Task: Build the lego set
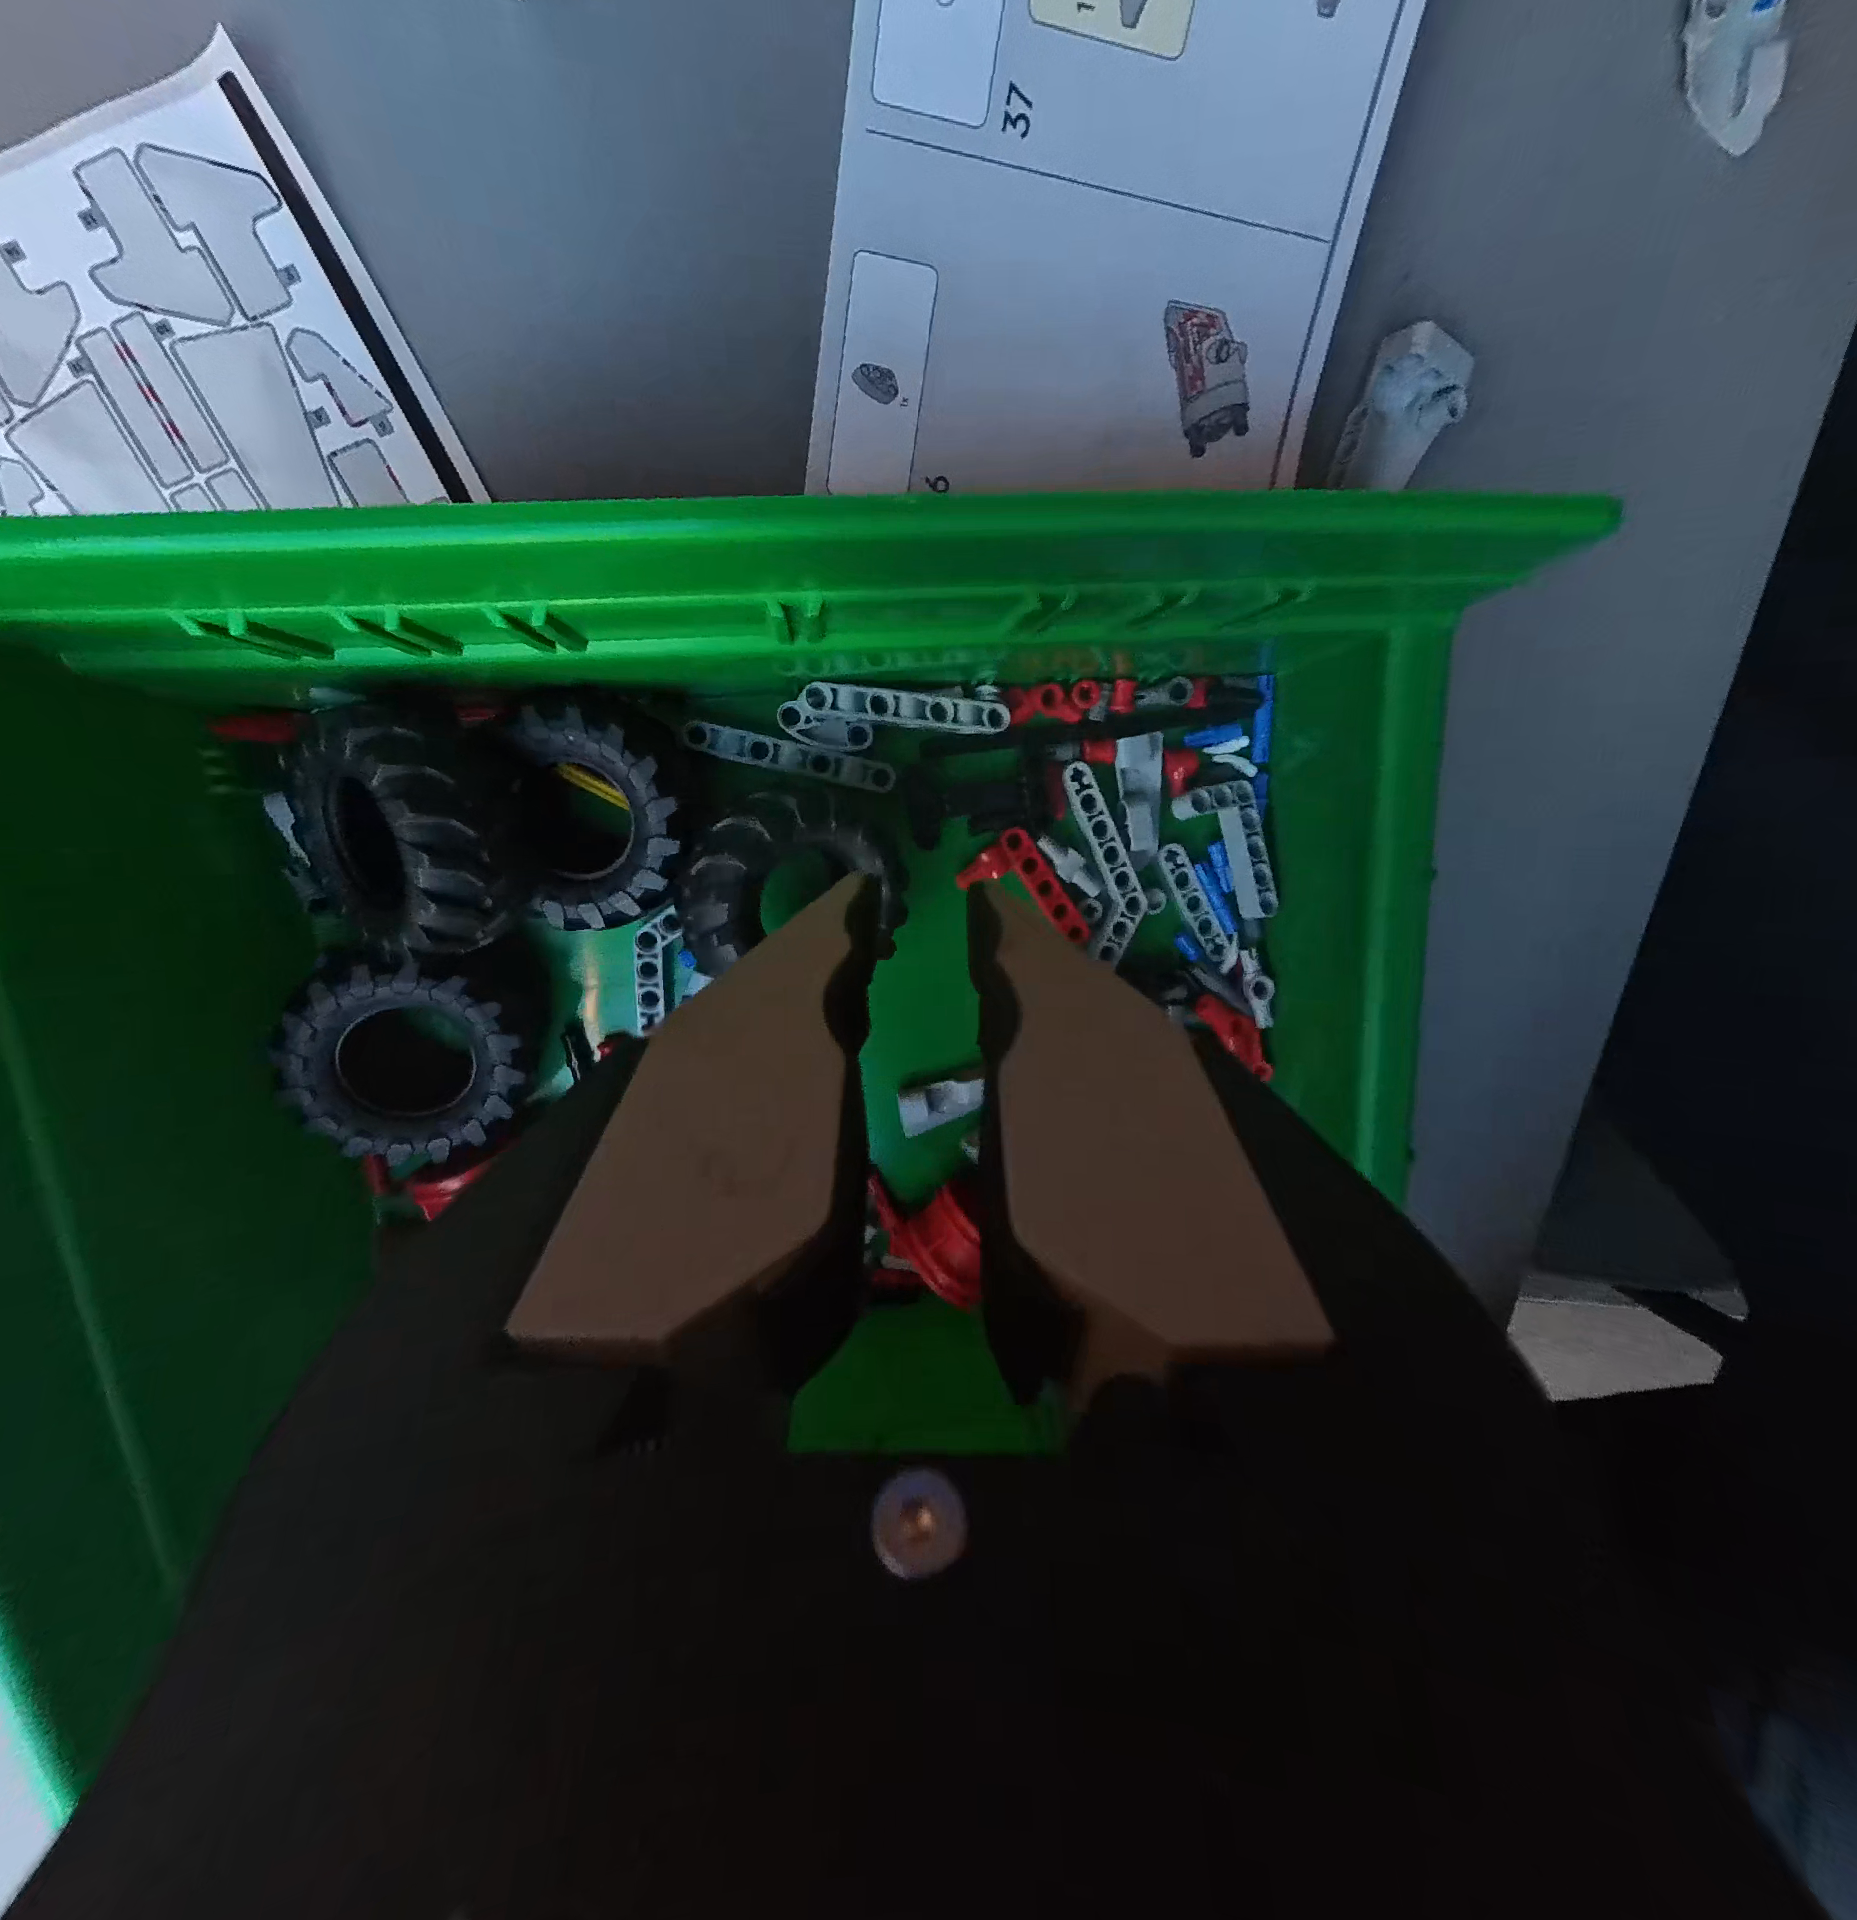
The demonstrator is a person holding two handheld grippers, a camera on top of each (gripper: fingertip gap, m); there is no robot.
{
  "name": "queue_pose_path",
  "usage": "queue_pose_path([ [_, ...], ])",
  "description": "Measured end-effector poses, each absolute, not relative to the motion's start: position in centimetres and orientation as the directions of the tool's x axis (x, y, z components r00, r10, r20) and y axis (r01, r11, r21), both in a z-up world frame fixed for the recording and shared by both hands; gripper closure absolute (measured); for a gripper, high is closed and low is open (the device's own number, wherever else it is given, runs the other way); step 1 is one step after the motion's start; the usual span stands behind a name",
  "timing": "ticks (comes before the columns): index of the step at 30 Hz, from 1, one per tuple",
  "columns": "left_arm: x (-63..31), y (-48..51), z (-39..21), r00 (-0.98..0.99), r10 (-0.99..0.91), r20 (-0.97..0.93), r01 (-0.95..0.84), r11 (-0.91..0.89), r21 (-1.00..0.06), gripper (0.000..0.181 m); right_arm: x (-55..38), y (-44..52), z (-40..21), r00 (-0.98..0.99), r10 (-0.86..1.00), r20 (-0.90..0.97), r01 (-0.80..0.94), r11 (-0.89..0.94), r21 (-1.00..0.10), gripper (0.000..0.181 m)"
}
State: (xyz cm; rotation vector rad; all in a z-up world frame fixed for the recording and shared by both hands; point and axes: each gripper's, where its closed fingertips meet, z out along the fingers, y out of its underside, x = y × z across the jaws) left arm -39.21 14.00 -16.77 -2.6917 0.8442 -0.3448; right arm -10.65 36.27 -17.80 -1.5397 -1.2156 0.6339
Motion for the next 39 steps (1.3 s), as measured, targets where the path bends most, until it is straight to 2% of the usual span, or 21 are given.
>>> queue_pose_path([
  [9,-38.3,13.9,-18.8,0.765,-0.607,0.214,-0.539,-0.786,-0.303,0.166,-10.7,36.4,-18.0,0.341,0.926,0.164,0.376,0.025,-0.926,0.162],
  [27,-38.6,13.1,-18.7,0.744,-0.634,0.208,-0.574,-0.767,-0.285,0.163,-11.3,36.3,-18.8,0.341,0.877,0.34,0.483,0.147,-0.863,0.162],
  [39,-38.3,12.4,-19.7,0.735,-0.64,0.223,-0.6,-0.767,-0.227,0.162,-11.1,36.3,-18.4,0.344,0.892,0.292,0.447,0.117,-0.887,0.162],
])
